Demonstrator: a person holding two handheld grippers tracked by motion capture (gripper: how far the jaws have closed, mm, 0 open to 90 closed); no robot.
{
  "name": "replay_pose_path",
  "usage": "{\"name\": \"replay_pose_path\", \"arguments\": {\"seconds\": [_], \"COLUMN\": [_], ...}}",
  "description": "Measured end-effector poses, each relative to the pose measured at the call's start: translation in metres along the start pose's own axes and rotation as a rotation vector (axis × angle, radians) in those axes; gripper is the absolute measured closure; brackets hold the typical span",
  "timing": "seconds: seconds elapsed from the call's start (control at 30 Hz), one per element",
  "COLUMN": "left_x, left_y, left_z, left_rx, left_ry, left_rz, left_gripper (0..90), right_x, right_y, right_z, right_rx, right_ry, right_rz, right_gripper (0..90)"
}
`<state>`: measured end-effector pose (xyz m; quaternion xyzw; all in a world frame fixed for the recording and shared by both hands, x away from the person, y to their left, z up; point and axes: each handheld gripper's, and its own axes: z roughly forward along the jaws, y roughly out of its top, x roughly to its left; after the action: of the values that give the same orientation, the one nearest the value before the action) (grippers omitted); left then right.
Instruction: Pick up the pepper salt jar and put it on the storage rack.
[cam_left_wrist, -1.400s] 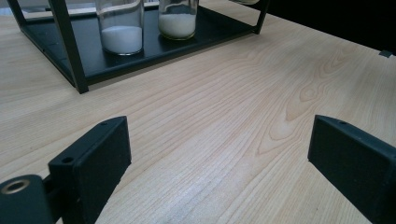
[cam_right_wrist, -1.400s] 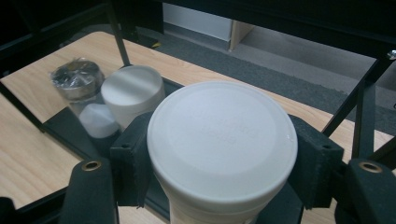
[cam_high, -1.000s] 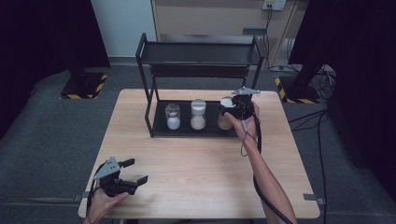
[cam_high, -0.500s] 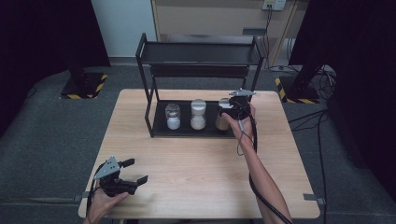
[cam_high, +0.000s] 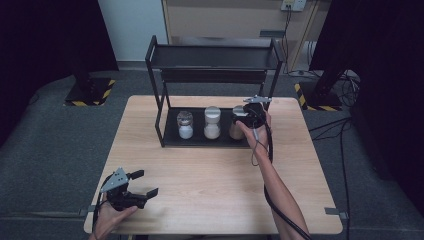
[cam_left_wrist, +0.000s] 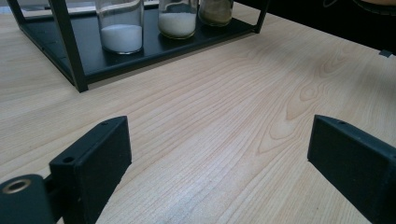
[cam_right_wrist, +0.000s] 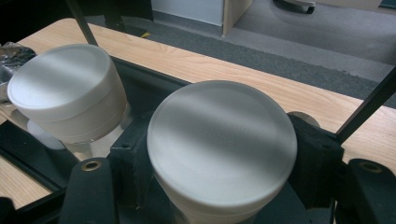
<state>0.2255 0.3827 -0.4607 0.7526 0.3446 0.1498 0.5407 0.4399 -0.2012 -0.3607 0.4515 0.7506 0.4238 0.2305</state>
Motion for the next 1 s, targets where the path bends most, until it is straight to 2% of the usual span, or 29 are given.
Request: {"name": "replay_pose_path", "arguments": {"seconds": [0.27,0.43,0.67,0.83,1.0], "left_x": [0.0,0.0,-0.001,-0.001,-0.001], "left_y": [0.0,0.0,0.0,0.0,0.001], "left_z": [0.0,0.0,0.0,0.0,0.0], "left_rx": [0.0,0.0,0.0,-0.001,0.0], "left_ry": [0.0,-0.001,-0.001,0.0,0.001], "left_rz": [0.001,0.001,0.004,0.004,0.006], "left_gripper": [5.1,5.1,5.1,5.1,5.1], "right_x": [-0.002,-0.003,-0.001,0.003,0.004], "right_y": [-0.002,-0.006,-0.009,-0.008,0.004], "right_z": [0.003,0.004,0.003,-0.006,-0.026], "right_rx": [0.009,-0.005,-0.011,-0.058,-0.106], "right_ry": [-0.007,-0.007,-0.013,-0.021,-0.009], "right_rz": [0.011,0.016,0.006,0.0,-0.021], "right_gripper": [33.5,33.4,32.4,17.9,12.5]}}
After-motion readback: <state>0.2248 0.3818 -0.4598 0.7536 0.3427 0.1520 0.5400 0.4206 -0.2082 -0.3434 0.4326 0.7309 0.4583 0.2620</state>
